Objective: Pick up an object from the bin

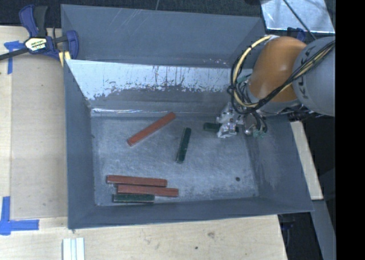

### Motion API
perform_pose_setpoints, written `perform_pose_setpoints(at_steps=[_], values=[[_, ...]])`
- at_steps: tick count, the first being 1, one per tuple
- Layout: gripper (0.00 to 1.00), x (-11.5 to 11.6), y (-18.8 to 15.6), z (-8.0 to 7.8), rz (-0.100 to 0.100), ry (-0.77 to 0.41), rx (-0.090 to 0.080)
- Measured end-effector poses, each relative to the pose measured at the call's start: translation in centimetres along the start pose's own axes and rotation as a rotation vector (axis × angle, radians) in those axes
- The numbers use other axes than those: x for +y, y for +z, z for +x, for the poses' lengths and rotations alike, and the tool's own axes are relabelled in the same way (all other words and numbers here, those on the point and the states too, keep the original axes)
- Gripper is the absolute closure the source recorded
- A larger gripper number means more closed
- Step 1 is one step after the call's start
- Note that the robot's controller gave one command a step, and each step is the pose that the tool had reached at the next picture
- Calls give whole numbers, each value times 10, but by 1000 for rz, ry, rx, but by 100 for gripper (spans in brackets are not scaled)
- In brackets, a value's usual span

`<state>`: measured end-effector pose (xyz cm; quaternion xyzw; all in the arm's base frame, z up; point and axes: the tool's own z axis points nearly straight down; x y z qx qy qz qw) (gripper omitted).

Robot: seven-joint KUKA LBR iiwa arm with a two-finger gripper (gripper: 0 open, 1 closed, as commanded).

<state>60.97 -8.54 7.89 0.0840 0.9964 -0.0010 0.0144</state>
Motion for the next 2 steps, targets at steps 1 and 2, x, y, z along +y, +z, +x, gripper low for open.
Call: perform_pose_setpoints(at_steps=[1, 2], values=[[100, 0, 0, 0, 0, 0, 0], [100, -9, -191, -16, 0, -106, 15]])
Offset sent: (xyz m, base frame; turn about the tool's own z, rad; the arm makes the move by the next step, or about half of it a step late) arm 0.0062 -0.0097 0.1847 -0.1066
